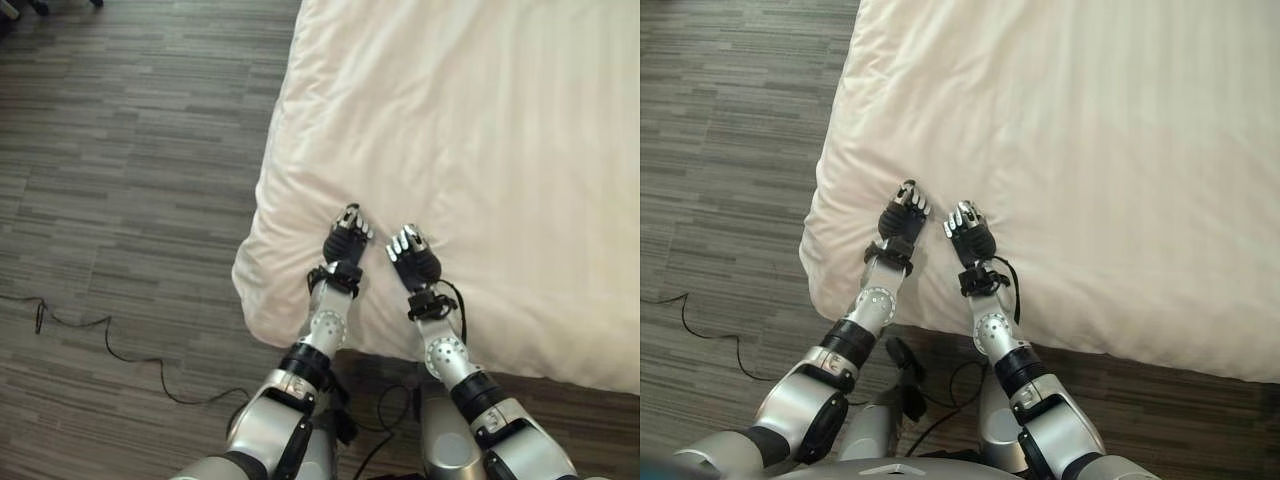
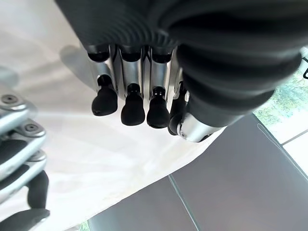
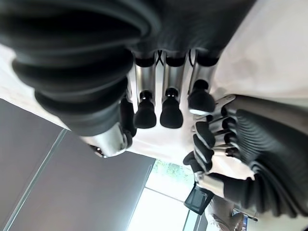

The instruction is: Making the bed.

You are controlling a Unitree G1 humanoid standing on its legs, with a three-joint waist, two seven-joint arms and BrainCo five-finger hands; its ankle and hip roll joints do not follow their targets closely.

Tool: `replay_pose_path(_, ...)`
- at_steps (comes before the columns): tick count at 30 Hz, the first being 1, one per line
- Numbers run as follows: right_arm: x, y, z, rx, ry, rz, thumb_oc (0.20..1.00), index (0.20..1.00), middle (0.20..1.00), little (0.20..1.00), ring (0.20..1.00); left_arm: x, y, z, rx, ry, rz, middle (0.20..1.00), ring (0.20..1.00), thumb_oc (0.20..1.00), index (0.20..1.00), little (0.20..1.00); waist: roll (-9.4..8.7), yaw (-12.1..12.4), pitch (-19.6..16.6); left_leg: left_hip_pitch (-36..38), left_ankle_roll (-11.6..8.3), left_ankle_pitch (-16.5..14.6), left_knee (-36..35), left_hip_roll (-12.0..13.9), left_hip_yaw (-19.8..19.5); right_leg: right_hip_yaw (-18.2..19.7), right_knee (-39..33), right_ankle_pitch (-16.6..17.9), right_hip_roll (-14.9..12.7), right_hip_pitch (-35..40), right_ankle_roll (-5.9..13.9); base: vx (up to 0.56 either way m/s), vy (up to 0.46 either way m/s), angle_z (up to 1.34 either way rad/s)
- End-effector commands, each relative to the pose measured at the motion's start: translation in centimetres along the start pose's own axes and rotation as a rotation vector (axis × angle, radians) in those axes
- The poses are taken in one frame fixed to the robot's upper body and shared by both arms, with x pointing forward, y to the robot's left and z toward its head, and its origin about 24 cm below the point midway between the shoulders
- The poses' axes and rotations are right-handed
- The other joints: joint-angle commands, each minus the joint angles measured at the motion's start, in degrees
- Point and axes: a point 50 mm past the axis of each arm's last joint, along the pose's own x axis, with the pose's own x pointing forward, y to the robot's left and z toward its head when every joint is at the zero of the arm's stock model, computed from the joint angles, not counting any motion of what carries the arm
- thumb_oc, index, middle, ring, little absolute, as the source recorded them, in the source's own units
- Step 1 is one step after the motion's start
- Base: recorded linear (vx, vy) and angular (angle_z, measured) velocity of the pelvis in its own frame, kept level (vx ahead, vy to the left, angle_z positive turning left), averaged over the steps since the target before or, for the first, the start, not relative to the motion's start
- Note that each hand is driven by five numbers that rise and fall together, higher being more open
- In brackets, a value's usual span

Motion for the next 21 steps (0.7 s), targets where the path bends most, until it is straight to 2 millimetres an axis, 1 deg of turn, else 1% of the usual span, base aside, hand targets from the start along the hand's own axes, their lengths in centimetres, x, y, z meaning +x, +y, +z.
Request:
replay_pose_path(1,-2.5,-6.1,3.6,-0.021,-0.121,-0.293,0.2,0.2,0.2,0.2,0.2,-1.9,5.8,3.5,0.105,-0.067,0.182,0.2,0.2,0.2,0.2,0.2,-0.27,-0.8,0.9,3.7,-4.09,-1.9,1.8,6.1,0.4,-4.1,5.7,-8.0,-3.9,-2.6,3.08,0.01,-0.027,-0.05)
replay_pose_path(2,-3.6,-7.7,5.0,-0.037,-0.156,-0.351,0.2,0.2,0.2,0.2,0.2,-3.0,7.5,4.5,0.123,-0.087,0.225,0.2,0.2,0.2,0.2,0.2,-0.09,-0.7,0.8,3.8,-4.14,-1.9,1.8,6.2,0.3,-4.4,5.6,-8.1,-4.0,-2.3,3.05,0.0,0.0,0.0)
replay_pose_path(3,-5.3,-9.7,6.6,-0.059,-0.198,-0.434,0.2,0.2,0.2,0.2,0.2,-4.8,9.8,5.3,0.135,-0.096,0.292,0.2,0.2,0.2,0.2,0.2,0.11,-0.7,0.4,4.1,-4.16,-2.1,1.9,6.2,0.2,-4.7,5.6,-8.3,-4.1,-1.9,2.95,0.0,0.0,0.0)
replay_pose_path(4,-5.5,-9.9,6.6,-0.059,-0.195,-0.439,0.2,0.2,0.2,0.2,0.2,-4.9,9.9,5.2,0.134,-0.09,0.292,0.2,0.2,0.2,0.2,0.2,0.19,-0.7,0.2,4.2,-4.18,-2.1,1.9,6.2,0.1,-4.9,5.5,-8.3,-4.1,-1.8,2.95,0.06,-0.032,0.01)
replay_pose_path(5,-8.8,-13.0,9.2,-0.101,-0.248,-0.592,0.2,0.2,0.2,0.2,0.2,-8.6,13.8,6.5,0.152,-0.1,0.424,0.2,0.2,0.2,0.2,0.2,0.43,-0.5,-0.9,4.8,-4.13,-2.5,2.2,6.1,-0.1,-5.3,5.5,-8.6,-4.1,-0.7,2.69,0.08,-0.028,0.02)
replay_pose_path(7,-11.7,-15.2,11.4,-0.138,-0.282,-0.718,0.2,0.2,0.2,0.2,0.2,-12.5,17.0,7.4,0.162,-0.093,0.551,0.2,0.2,0.2,0.2,0.2,0.75,-0.3,-2.4,5.4,-4.08,-3.0,2.4,5.8,-0.4,-5.8,5.3,-8.9,-4.1,0.4,2.54,0.08,-0.023,0.08)
replay_pose_path(8,-11.8,-15.3,11.4,-0.139,-0.28,-0.721,0.2,0.2,0.2,0.2,0.2,-12.6,17.1,7.3,0.162,-0.089,0.552,0.2,0.2,0.2,0.2,0.2,0.79,-0.3,-2.5,5.4,-4.08,-3.0,2.4,5.8,-0.5,-5.9,5.2,-8.9,-4.1,0.5,2.55,0.05,-0.01,0.17)
replay_pose_path(9,-12.9,-15.9,12.6,-0.158,-0.303,-0.764,0.2,0.2,0.2,0.2,0.2,-14.6,18.6,8.1,0.173,-0.091,0.627,0.2,0.2,0.2,0.2,0.2,0.87,-0.2,-3.1,5.7,-4.05,-3.2,2.6,5.7,-0.6,-6.1,5.2,-8.9,-4.0,0.9,2.52,0.06,-0.003,0.19)
replay_pose_path(10,-14.1,-16.5,13.8,-0.172,-0.331,-0.808,0.2,0.2,0.2,0.2,0.2,-17.3,20.2,8.9,0.178,-0.094,0.719,0.2,0.2,0.2,0.2,0.2,0.95,-0.2,-4.0,5.9,-4.01,-3.4,2.7,5.5,-0.9,-6.4,5.0,-9.0,-3.9,1.5,2.52,0.1,-0.012,0.15)
replay_pose_path(11,-16.3,-17.3,16.0,-0.204,-0.382,-0.878,0.2,0.2,0.2,0.2,0.2,-22.1,22.5,10.4,0.181,-0.1,0.883,0.2,0.2,0.2,0.2,0.2,0.97,0.0,-5.4,6.3,-3.92,-3.6,2.7,5.3,-1.4,-6.7,4.6,-9.2,-3.7,2.8,2.53,0.1,-0.003,0.12)
replay_pose_path(12,-16.9,-17.4,16.5,-0.21,-0.395,-0.895,0.2,0.2,0.2,0.2,0.2,-23.6,23.1,11.0,0.19,-0.109,0.932,0.2,0.2,0.2,0.2,0.2,1.01,0.1,-5.8,6.5,-3.87,-3.7,2.7,5.2,-1.5,-6.8,4.6,-9.3,-3.7,3.2,2.53,0.09,0.004,0.15)
replay_pose_path(13,-17.6,-17.5,17.3,-0.236,-0.41,-0.914,0.2,0.2,0.2,0.2,0.2,-25.7,23.6,11.9,0.215,-0.112,0.999,0.2,0.2,0.2,0.2,0.2,0.95,0.3,-6.5,6.8,-3.83,-3.9,2.8,5.0,-1.8,-6.9,4.5,-9.3,-3.6,3.8,2.52,0.05,0.017,0.17)
replay_pose_path(14,-18.4,-17.5,18.2,-0.285,-0.406,-0.935,0.2,0.2,0.2,0.2,0.2,-27.4,24.0,12.8,0.246,-0.111,1.057,0.2,0.2,0.2,0.2,0.2,0.77,0.5,-7.3,7.2,-3.75,-4.0,2.8,4.9,-2.1,-7.1,4.3,-9.4,-3.5,4.6,2.54,0.04,0.014,0.21)
replay_pose_path(15,-18.4,-17.5,18.2,-0.287,-0.402,-0.938,0.2,0.2,0.2,0.2,0.2,-27.5,24.1,12.8,0.248,-0.108,1.059,0.2,0.2,0.2,0.2,0.2,0.73,0.4,-7.4,7.3,-3.75,-4.1,2.8,4.9,-2.2,-7.1,4.3,-9.4,-3.5,4.7,2.56,0.05,0.005,0.22)
replay_pose_path(16,-19.0,-17.6,18.8,-0.349,-0.376,-0.956,0.2,0.2,0.2,0.2,0.2,-28.3,24.2,13.8,0.278,-0.118,1.09,0.2,0.2,0.2,0.2,0.2,0.56,0.7,-8.0,7.7,-3.66,-4.2,2.7,4.7,-2.4,-7.3,4.2,-9.5,-3.5,5.3,2.54,0.03,0.013,0.29)
replay_pose_path(17,-19.3,-17.5,19.1,-0.434,-0.32,-0.968,0.222,0.222,0.222,0.222,0.222,-29.0,24.1,15.1,0.314,-0.14,1.108,0.2,0.2,0.2,0.2,0.2,0.3,0.7,-8.5,8.2,-3.62,-4.2,2.6,4.6,-2.5,-7.5,4.0,-9.6,-3.5,6.0,2.59,0.04,0.017,0.29)
replay_pose_path(18,-19.9,-17.3,19.6,-0.57,-0.237,-0.981,1.0,1.0,1.0,1.0,1.0,-29.3,23.9,16.8,0.369,-0.178,1.117,0.2,0.2,0.2,0.2,0.2,-0.07,0.9,-9.0,8.8,-3.58,-4.2,2.5,4.6,-2.6,-8.0,3.9,-9.7,-3.5,6.9,2.62,0.05,0.024,0.37)
replay_pose_path(19,-19.7,-16.4,20.0,-0.816,-0.098,-0.935,1.0,1.0,1.0,1.0,1.0,-28.9,23.0,19.9,0.482,-0.246,1.104,0.2,0.2,0.2,0.2,0.2,-0.84,1.2,-10.2,9.8,-3.46,-4.2,2.3,4.6,-2.9,-8.6,4.0,-9.8,-3.5,8.4,2.79,0.06,0.01,0.42)
replay_pose_path(20,-19.2,-15.5,19.7,-0.919,-0.054,-0.893,1.0,1.0,1.0,1.0,1.0,-28.6,22.6,20.6,0.526,-0.264,1.095,0.216,0.216,0.216,0.216,0.216,-1.25,1.2,-10.7,10.4,-3.35,-4.2,2.1,4.6,-3.1,-8.8,3.9,-9.9,-3.5,9.2,2.85,0.07,0.036,0.37)
replay_pose_path(21,-17.5,-12.8,19.9,-1.233,0.024,-0.739,1.0,1.0,1.0,1.0,1.0,-26.8,21.1,21.6,0.678,-0.29,1.019,1.0,1.0,1.0,1.0,1.0,-1.89,1.2,-11.6,11.8,-3.04,-4.3,1.8,4.6,-3.2,-9.0,3.9,-10.3,-3.4,10.6,2.98,0.04,0.045,0.16)
